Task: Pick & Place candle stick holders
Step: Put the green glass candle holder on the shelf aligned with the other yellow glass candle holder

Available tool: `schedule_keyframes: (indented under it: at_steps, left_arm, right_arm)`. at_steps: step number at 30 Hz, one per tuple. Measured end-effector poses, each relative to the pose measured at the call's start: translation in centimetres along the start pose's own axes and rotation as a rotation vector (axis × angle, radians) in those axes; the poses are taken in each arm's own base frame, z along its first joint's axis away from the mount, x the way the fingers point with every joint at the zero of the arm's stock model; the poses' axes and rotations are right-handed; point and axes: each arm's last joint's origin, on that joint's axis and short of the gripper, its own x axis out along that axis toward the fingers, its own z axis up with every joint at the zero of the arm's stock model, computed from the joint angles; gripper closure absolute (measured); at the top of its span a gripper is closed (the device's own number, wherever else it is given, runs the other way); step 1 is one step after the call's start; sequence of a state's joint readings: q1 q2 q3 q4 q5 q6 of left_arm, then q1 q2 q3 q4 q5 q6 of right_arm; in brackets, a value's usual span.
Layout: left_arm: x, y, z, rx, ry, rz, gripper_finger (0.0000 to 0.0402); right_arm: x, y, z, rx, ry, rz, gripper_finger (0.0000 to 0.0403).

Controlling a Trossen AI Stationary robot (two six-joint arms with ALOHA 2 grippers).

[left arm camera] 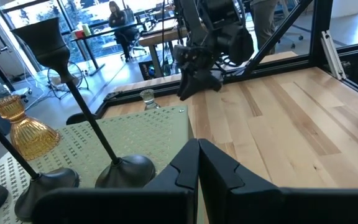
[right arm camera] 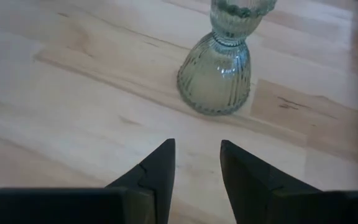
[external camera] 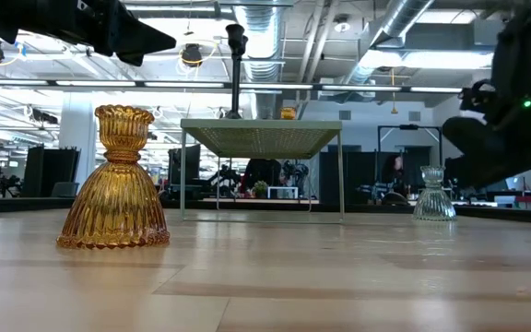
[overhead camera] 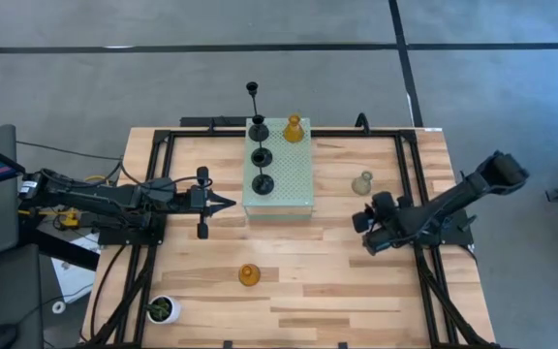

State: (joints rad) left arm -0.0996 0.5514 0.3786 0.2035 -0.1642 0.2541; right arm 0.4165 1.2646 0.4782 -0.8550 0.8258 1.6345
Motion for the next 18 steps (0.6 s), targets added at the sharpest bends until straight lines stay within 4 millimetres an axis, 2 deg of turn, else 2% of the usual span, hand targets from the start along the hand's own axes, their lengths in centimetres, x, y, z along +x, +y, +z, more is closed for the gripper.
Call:
schedule_keyframes:
  at_steps: [3, 6, 13, 18]
  left_arm:
    - [0.0, 0.0, 0.0, 0.000, 0.000, 0.000, 0.0392]
    - [0.0, 0.0, 0.0, 0.000, 0.000, -0.001, 0.0392]
    - [0.0, 0.0, 0.0, 0.000, 0.001, 0.000, 0.0392]
    - [0.0, 0.0, 0.0, 0.000, 0.001, 0.000, 0.0392]
  right_arm:
    - [0.7, 0.2, 0.1, -0.033, -0.002, -0.034, 0.0275]
    - [1.3, 0.6, 0.2, -0.042, -0.038, -0.053, 0.0250]
    - [2.8, 1.1, 0.8, 0.033, -0.076, -0.095, 0.0146]
    - [4.2, 1.1, 1.6, 0.109, -0.088, -0.150, 0.0096]
